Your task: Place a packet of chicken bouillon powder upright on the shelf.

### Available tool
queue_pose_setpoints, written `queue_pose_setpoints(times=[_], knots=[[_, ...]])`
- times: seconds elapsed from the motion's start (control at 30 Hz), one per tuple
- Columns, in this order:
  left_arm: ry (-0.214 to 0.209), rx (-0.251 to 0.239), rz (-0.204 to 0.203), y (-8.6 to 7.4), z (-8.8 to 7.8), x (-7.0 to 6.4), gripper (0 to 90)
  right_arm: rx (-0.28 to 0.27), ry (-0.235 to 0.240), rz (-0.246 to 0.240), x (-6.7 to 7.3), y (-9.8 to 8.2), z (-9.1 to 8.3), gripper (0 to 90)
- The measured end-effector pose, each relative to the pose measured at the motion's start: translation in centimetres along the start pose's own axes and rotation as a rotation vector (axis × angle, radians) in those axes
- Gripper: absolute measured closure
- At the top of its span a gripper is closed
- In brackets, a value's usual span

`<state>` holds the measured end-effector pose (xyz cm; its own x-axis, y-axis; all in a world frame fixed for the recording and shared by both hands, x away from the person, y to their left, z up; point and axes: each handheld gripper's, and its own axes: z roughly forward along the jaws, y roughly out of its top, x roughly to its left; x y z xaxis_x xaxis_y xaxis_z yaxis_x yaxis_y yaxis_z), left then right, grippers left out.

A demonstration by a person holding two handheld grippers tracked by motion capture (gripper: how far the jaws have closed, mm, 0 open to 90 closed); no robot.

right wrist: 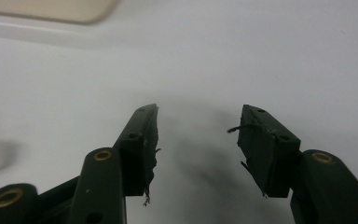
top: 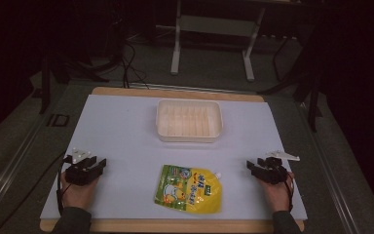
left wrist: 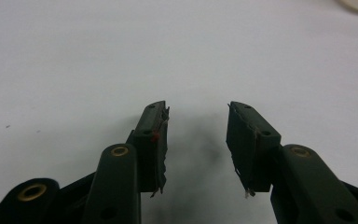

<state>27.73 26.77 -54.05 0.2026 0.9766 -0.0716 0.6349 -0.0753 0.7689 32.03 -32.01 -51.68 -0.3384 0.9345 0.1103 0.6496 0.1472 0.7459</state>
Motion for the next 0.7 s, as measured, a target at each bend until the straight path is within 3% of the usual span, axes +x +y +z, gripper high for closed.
queue_pose_setpoints(times=[0.13, 0.37, 0.5, 0.7], knots=[[-0.008, -0.008, 0.031, -0.1, -0.1, -0.3, 56.7, 0.027, 0.090, 0.026, 0.5, -0.4, -1.8, 47.0], [-0.006, -0.012, 0.040, -0.1, -0.1, -0.5, 56.0, 0.038, 0.155, 0.002, 1.5, -1.0, -4.5, 44.1], [-0.004, -0.013, 0.038, -0.1, -0.1, -0.5, 55.5, 0.014, 0.201, 0.001, 2.1, -0.8, -6.8, 43.5], [0.000, -0.015, 0.044, -0.2, -0.1, -0.5, 55.1, 0.011, 0.286, 0.005, 4.3, -2.4, -8.3, 40.5]])
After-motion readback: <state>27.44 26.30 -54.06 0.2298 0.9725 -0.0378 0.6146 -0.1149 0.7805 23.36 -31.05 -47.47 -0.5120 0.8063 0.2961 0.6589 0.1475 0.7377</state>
